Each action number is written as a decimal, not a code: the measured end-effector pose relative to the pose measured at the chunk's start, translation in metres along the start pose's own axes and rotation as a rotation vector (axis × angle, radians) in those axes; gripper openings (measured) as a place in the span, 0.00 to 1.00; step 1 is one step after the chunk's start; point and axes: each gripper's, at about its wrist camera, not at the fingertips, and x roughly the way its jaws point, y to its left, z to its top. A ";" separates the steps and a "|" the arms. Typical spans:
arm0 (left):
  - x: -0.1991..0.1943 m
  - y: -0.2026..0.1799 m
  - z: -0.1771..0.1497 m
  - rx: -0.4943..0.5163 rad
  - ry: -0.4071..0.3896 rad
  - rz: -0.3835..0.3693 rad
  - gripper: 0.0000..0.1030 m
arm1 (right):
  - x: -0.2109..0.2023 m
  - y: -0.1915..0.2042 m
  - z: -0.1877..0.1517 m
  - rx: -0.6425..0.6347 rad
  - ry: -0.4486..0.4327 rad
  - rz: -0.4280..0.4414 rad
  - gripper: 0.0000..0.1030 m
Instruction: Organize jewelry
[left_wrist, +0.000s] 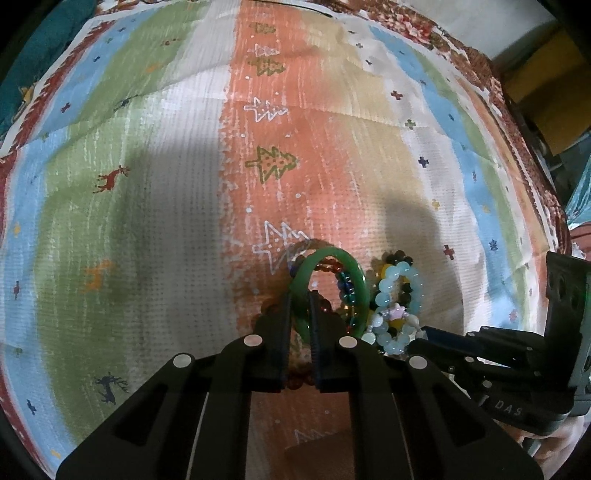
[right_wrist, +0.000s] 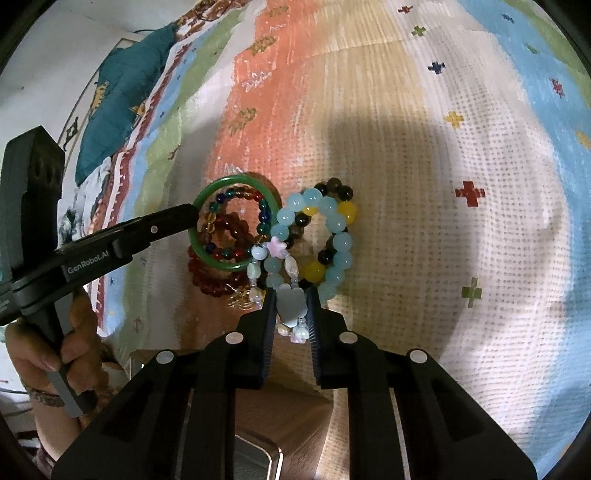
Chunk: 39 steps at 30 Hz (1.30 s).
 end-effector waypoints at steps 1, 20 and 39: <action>-0.002 -0.001 0.000 0.003 -0.005 -0.004 0.08 | -0.002 0.000 0.000 -0.002 -0.004 -0.001 0.17; -0.022 -0.017 -0.007 0.049 -0.056 -0.009 0.08 | -0.021 0.023 0.001 -0.108 -0.076 -0.055 0.17; -0.013 -0.011 -0.009 0.016 -0.017 0.008 0.01 | -0.022 0.028 -0.002 -0.134 -0.084 -0.071 0.17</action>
